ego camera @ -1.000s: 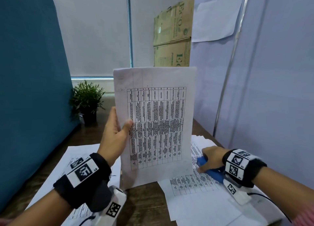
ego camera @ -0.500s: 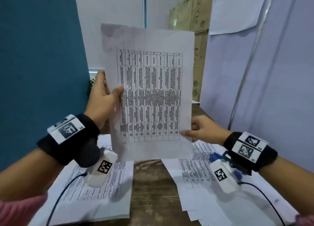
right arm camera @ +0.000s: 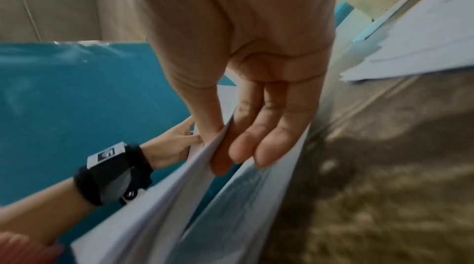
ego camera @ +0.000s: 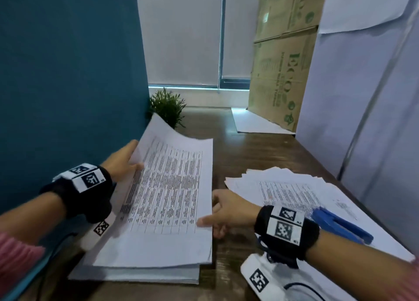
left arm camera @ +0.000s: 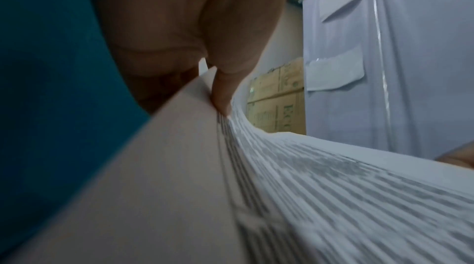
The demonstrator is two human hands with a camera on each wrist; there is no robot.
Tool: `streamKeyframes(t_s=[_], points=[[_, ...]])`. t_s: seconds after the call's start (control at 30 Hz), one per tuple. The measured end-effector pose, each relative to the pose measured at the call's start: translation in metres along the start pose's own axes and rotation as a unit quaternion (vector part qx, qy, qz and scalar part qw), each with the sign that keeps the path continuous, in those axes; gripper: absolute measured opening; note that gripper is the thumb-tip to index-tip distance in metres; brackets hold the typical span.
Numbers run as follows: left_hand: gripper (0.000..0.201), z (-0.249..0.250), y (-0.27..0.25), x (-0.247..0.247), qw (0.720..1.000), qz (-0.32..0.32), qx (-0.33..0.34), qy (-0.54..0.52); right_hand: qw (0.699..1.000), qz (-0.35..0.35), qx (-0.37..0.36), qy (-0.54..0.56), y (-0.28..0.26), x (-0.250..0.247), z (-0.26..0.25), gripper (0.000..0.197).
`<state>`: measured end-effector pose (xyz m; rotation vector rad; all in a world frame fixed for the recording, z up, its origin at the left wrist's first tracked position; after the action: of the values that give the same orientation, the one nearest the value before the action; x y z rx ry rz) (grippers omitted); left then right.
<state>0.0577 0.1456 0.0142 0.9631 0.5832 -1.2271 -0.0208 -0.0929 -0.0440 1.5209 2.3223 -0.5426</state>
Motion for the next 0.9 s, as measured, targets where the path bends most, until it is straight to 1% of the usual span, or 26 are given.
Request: streamKeyframes(t_s=[0.03,0.07,0.17,0.27,0.3,0.4,0.43,0.5,0.6,0.67,0.73,0.83,0.9], points=[[0.056,-0.007,0.000,0.009,0.999,-0.031,-0.002,0.033,1.000,-0.017,0.018,-0.007,0.002,0.007,0.005,0.013],[0.057,-0.012,-0.001,0.016,0.997,-0.057,-0.007,0.055,0.999,-0.028,0.037,-0.016,0.003,0.013,0.011,0.014],[0.061,-0.023,-0.002,0.031,0.990,-0.100,-0.026,0.096,0.995,-0.037,0.087,-0.037,0.007,0.023,0.024,0.032],[0.063,-0.026,0.000,0.041,0.981,-0.124,-0.030,0.144,0.992,-0.042,0.105,-0.050,0.010,0.025,0.029,0.045],[0.065,-0.027,0.000,0.043,0.978,-0.126,-0.031,0.165,0.991,-0.048,0.108,-0.058,0.012,0.024,0.029,0.044],[0.072,-0.033,0.003,0.049,0.964,-0.143,-0.030,0.224,0.988,-0.058,0.113,-0.085,0.015,0.024,0.032,0.028],[0.071,-0.035,0.003,0.050,0.957,-0.151,-0.028,0.247,0.987,-0.058,0.115,-0.099,0.014,0.024,0.033,0.026],[0.063,-0.038,0.004,0.052,0.945,-0.156,-0.034,0.285,0.984,-0.059,0.115,-0.122,0.013,0.024,0.034,0.028],[0.054,-0.038,0.004,0.054,0.934,-0.143,-0.047,0.324,0.985,-0.067,0.107,-0.118,0.009,0.021,0.033,0.029],[0.061,-0.033,0.005,0.056,0.927,-0.137,-0.038,0.348,0.988,-0.053,0.098,-0.106,0.005,0.014,0.033,0.028],[0.069,-0.025,0.008,0.058,0.921,-0.125,-0.017,0.369,0.992,-0.022,0.082,-0.097,0.001,0.001,0.030,0.025],[0.067,-0.007,0.011,0.065,0.931,-0.126,0.017,0.343,0.990,0.043,0.054,-0.127,-0.007,-0.034,0.025,0.018],[0.062,0.011,0.012,0.072,0.938,-0.132,0.048,0.316,0.980,0.110,0.038,-0.163,-0.013,-0.067,0.023,0.016]])
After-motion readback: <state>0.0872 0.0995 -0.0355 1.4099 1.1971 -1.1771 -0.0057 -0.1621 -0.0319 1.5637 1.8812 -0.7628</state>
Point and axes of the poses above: each hand's wrist, its own y-axis towards the middle knuckle, its own x-axis out of the palm, z = x × y, the point moved 5 cm from there along y, towards the middle knuckle, and after that the axes turned 9 degrees about z, right-handed, at the moved point
